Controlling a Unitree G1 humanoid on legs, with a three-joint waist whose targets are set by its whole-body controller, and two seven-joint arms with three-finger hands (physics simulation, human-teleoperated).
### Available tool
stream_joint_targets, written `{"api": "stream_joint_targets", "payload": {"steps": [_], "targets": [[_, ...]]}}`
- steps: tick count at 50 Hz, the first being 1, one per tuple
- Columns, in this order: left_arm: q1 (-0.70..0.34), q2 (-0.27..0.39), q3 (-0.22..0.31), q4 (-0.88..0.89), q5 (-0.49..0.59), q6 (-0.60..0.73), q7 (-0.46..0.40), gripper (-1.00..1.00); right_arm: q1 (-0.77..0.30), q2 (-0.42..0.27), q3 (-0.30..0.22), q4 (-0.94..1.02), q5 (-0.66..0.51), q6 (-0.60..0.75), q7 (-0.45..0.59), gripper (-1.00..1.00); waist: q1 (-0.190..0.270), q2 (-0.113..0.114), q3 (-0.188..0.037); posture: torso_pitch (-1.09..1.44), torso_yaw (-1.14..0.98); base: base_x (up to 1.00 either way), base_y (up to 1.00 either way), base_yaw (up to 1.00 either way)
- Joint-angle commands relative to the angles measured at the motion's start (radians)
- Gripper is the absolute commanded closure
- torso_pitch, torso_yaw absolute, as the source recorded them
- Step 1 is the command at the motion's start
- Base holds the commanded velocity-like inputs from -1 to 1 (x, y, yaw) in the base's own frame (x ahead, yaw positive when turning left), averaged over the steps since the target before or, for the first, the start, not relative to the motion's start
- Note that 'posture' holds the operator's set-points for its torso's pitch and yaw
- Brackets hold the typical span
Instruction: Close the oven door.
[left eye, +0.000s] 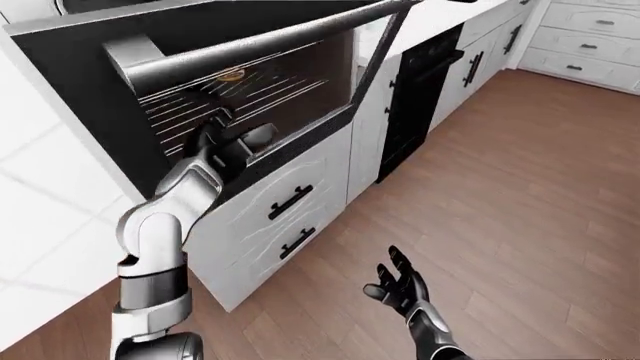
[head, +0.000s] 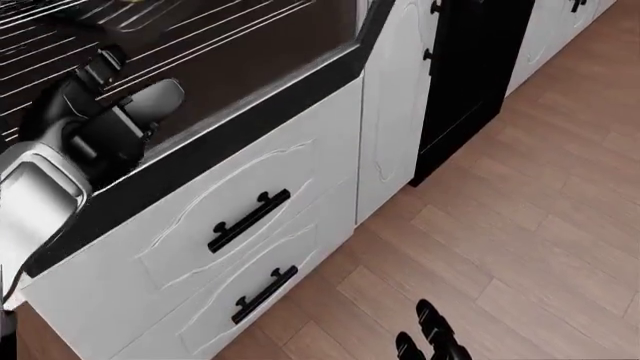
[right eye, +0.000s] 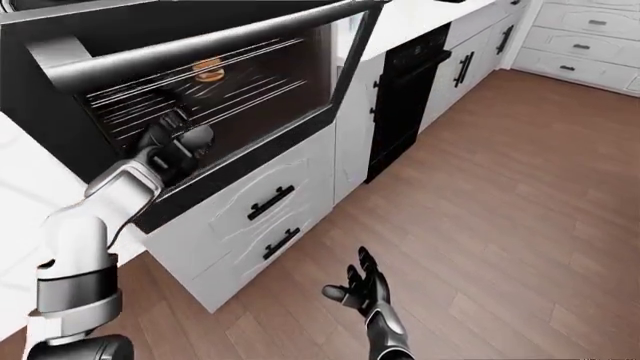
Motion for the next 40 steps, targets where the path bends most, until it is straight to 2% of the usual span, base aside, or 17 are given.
{"api": "stream_joint_targets", "payload": {"steps": [1, 4, 9, 13, 17, 19, 31, 35, 37, 40], "targets": [[-0.064, 0.028, 0.017, 0.017, 0.007, -0.044, -0.018, -1.00, -0.023, -0.003, 0.001, -0.026, 0.000, -0.022, 0.008, -1.00, 0.000, 0.001, -0.023, 0.00, 0.00, 0.00, 0.00, 0.00], [-0.121, 0.054, 0.017, 0.114, 0.035, -0.069, -0.037, -1.00, -0.023, -0.003, 0.001, -0.026, 0.000, -0.022, 0.007, -1.00, -0.001, 0.002, -0.020, 0.00, 0.00, 0.00, 0.00, 0.00], [-0.273, 0.092, 0.004, 0.392, 0.137, -0.135, -0.108, -1.00, -0.024, -0.004, 0.000, -0.026, 0.000, -0.022, 0.007, -1.00, 0.002, 0.001, -0.015, 0.00, 0.00, 0.00, 0.00, 0.00], [-0.317, 0.098, 0.010, 0.469, 0.164, -0.156, -0.137, -1.00, -0.024, -0.004, 0.002, -0.025, -0.003, -0.022, 0.002, -1.00, -0.001, 0.003, -0.017, 0.00, 0.00, 0.00, 0.00, 0.00], [-0.362, 0.111, 0.014, 0.509, 0.173, -0.155, -0.131, -1.00, -0.025, -0.005, 0.002, -0.025, -0.007, -0.024, -0.002, -1.00, -0.002, 0.003, -0.017, 0.00, 0.00, 0.00, 0.00, 0.00], [-0.394, 0.121, 0.014, 0.587, 0.194, -0.187, -0.155, -1.00, -0.025, -0.006, 0.001, -0.025, -0.007, -0.024, -0.001, -1.00, -0.002, 0.001, -0.016, 0.00, 0.00, 0.00, 0.00, 0.00], [-0.473, 0.150, 0.018, 0.750, 0.236, -0.238, -0.189, -1.00, -0.023, -0.004, 0.000, -0.025, -0.008, -0.024, 0.000, -1.00, -0.001, 0.001, -0.021, 0.00, 0.00, 0.00, 0.00, 0.00], [-0.520, 0.158, 0.012, 0.862, 0.277, -0.274, -0.205, -1.00, -0.023, -0.004, -0.001, -0.025, -0.006, -0.024, 0.003, -1.00, 0.000, 0.000, -0.022, 0.00, 0.00, 0.00, 0.00, 0.00], [-0.549, 0.161, -0.010, 0.925, 0.330, -0.282, -0.210, -1.00, -0.023, -0.003, -0.001, -0.025, -0.005, -0.025, 0.004, -1.00, 0.000, 0.000, -0.024, 0.00, 0.00, 0.00, 0.00, 0.00], [-0.569, 0.158, -0.001, 0.959, 0.360, -0.290, -0.188, -1.00, -0.024, -0.004, -0.002, -0.025, -0.004, -0.025, 0.004, -1.00, 0.000, -0.001, -0.026, 0.00, 0.00, 0.00, 0.00, 0.00]]}}
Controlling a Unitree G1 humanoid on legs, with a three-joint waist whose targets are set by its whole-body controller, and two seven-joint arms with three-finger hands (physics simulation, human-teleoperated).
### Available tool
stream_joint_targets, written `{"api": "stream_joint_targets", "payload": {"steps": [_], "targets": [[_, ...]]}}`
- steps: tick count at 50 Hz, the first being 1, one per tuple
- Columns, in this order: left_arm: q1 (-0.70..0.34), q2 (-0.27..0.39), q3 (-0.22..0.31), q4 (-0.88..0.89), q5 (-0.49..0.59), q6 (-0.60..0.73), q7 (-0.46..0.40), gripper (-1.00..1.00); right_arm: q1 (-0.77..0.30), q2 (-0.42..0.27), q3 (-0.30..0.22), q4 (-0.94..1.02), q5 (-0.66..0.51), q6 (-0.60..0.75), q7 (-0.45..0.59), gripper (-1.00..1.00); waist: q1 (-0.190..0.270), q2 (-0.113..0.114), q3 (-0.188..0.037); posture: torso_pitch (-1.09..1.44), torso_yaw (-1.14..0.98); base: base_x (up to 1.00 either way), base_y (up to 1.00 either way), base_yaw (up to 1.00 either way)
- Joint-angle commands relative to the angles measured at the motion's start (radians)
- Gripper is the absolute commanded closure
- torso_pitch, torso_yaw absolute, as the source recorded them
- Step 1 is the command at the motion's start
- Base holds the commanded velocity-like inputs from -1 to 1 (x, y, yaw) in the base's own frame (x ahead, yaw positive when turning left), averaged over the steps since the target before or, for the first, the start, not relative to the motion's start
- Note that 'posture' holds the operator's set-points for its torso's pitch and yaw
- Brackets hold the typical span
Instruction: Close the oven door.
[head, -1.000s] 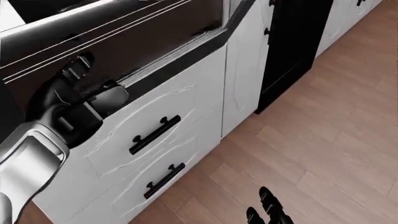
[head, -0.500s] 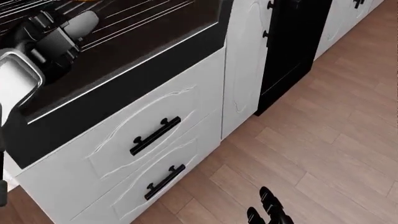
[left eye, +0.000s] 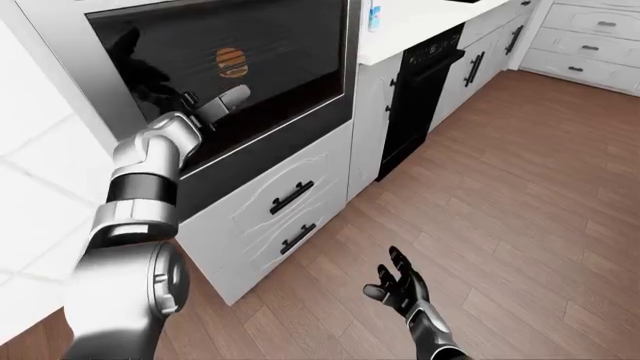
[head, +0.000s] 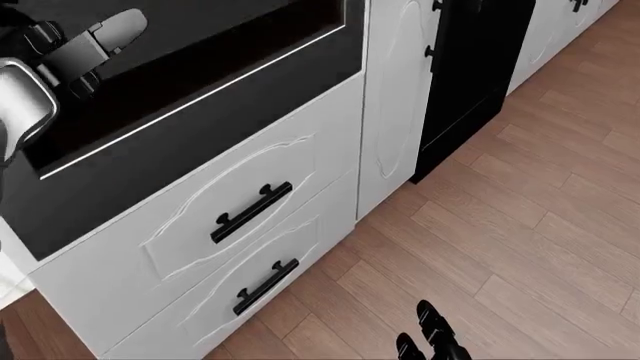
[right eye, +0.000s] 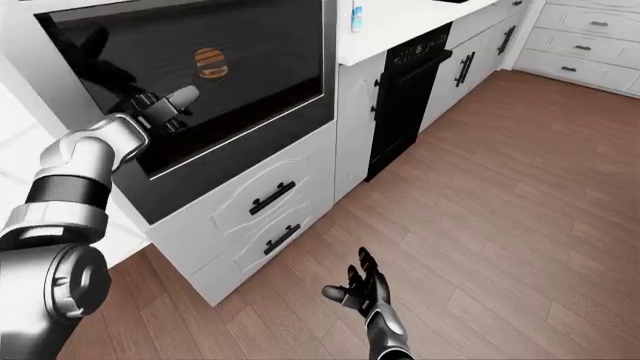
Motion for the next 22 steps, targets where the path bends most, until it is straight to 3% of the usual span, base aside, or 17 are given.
{"api": "stream_joint_targets", "payload": {"steps": [1, 5, 9, 20, 22], "targets": [[-0.051, 0.012, 0.003, -0.033, 0.031, -0.021, 0.013, -1.00, -0.025, -0.004, 0.000, -0.027, 0.002, -0.021, 0.009, -1.00, -0.001, 0.002, -0.028, 0.00, 0.00, 0.00, 0.00, 0.00], [-0.074, 0.013, 0.008, 0.001, 0.068, -0.020, 0.047, -1.00, -0.026, -0.005, 0.000, -0.028, 0.004, -0.019, 0.010, -1.00, -0.002, 0.002, -0.029, 0.00, 0.00, 0.00, 0.00, 0.00], [-0.091, 0.015, 0.009, 0.038, 0.118, -0.022, 0.140, -1.00, -0.026, -0.005, 0.000, -0.028, 0.005, -0.018, 0.012, -1.00, -0.004, 0.002, -0.030, 0.00, 0.00, 0.00, 0.00, 0.00], [-0.096, 0.003, 0.012, 0.072, 0.152, -0.038, 0.145, -1.00, -0.025, -0.005, 0.001, -0.028, 0.006, -0.018, 0.012, -1.00, -0.006, 0.005, -0.031, 0.00, 0.00, 0.00, 0.00, 0.00], [-0.095, -0.002, 0.018, 0.069, 0.141, -0.037, 0.110, -1.00, -0.025, -0.005, 0.001, -0.028, 0.006, -0.018, 0.012, -1.00, -0.005, 0.004, -0.031, 0.00, 0.00, 0.00, 0.00, 0.00]]}}
